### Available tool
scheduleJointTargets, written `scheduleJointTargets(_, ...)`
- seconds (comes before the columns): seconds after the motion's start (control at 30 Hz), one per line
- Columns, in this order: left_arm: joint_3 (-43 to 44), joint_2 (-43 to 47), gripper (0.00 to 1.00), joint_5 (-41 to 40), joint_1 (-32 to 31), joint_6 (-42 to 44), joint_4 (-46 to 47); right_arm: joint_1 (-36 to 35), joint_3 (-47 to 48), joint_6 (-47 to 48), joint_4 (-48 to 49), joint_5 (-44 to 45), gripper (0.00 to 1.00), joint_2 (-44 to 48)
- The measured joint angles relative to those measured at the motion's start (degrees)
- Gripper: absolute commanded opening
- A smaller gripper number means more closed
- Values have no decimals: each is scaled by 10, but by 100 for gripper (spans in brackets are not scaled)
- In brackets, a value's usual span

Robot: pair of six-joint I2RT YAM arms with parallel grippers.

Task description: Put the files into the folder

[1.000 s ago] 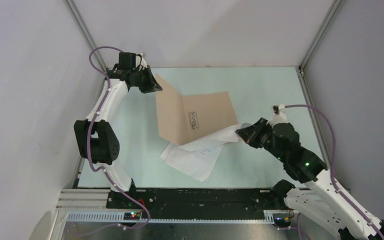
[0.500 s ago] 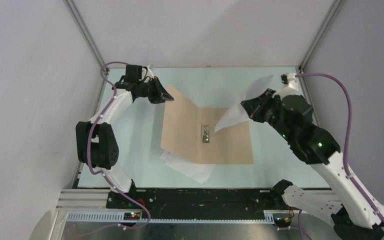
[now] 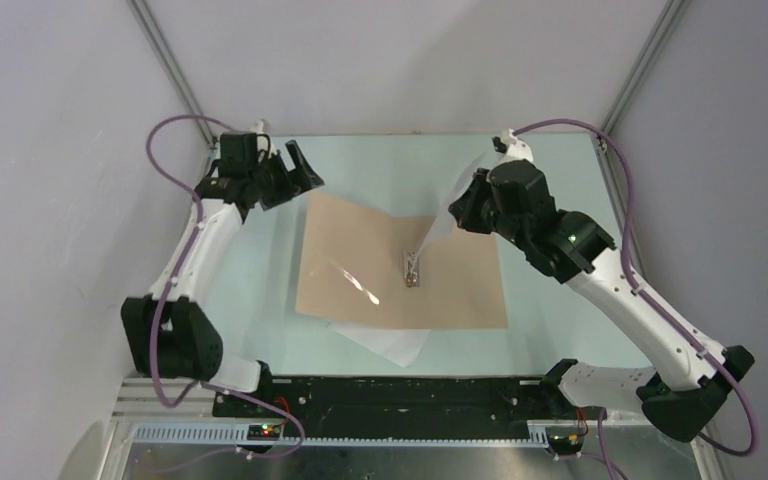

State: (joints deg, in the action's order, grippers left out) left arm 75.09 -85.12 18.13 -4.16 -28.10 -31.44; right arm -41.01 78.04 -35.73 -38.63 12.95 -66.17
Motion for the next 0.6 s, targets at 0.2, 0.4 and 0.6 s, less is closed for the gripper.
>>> scheduleJointTargets(0.2, 3, 129, 88, -126, -96, 81, 30, -26, 49, 8, -4, 8, 0, -46)
scheduleJointTargets(0.4, -113, 244, 87, -185, -270, 149, 150, -26, 132, 7, -30, 21, 0, -91)
scheduleJointTargets(0.6, -224, 260, 85, -242, -340, 171, 219, -12, 176, -16, -50, 10, 0, -112)
